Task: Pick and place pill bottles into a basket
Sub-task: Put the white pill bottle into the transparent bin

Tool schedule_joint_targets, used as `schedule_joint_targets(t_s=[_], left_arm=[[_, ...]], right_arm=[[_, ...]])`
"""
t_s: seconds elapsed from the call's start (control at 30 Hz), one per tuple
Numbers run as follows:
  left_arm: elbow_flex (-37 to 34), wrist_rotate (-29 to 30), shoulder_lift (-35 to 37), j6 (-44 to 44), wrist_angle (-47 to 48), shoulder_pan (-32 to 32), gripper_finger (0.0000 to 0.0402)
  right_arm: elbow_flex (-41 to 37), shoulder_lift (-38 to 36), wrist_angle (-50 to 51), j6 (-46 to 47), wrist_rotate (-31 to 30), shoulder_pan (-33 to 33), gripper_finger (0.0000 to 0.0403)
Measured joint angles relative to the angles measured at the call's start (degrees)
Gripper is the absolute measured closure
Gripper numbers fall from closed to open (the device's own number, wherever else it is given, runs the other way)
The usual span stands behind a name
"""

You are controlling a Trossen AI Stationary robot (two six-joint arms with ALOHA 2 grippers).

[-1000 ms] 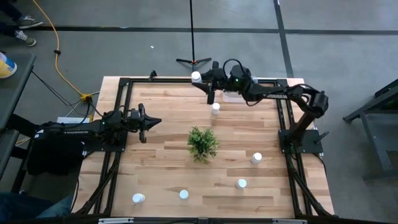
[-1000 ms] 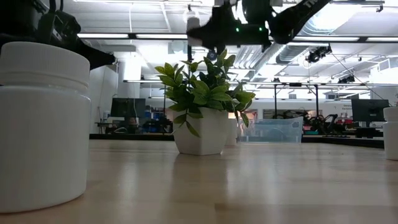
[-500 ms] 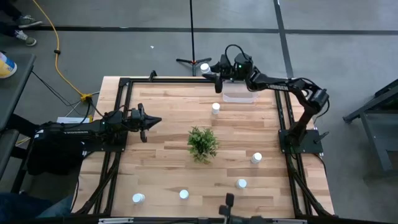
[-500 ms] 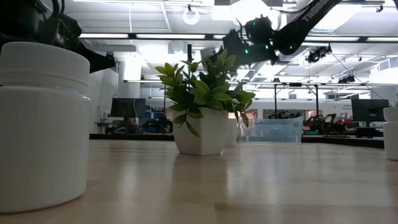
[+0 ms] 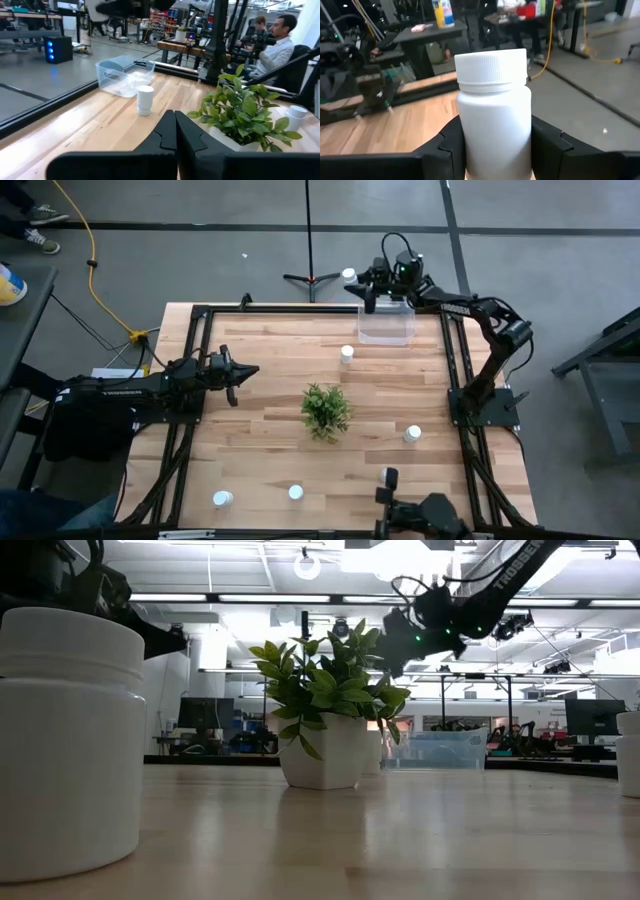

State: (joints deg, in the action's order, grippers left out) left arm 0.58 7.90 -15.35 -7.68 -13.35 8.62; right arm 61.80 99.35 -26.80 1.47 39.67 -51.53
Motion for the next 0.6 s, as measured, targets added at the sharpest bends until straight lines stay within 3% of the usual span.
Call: schedule_joint_targets(t_s=[0.23, 0.6], left_arm=[[0.00, 0.16, 0.00, -0.09, 0.25, 0.00, 0.0376], [-0.02, 0.61, 0.00, -0.31, 0.27, 0.00, 0.0379]], right_arm=[[-10.96, -2.79, -7.68, 4.01, 3.36, -4.16, 0.0253], [-29.74, -8.98, -20.18, 5.13, -3.54, -7.72, 0.0253]])
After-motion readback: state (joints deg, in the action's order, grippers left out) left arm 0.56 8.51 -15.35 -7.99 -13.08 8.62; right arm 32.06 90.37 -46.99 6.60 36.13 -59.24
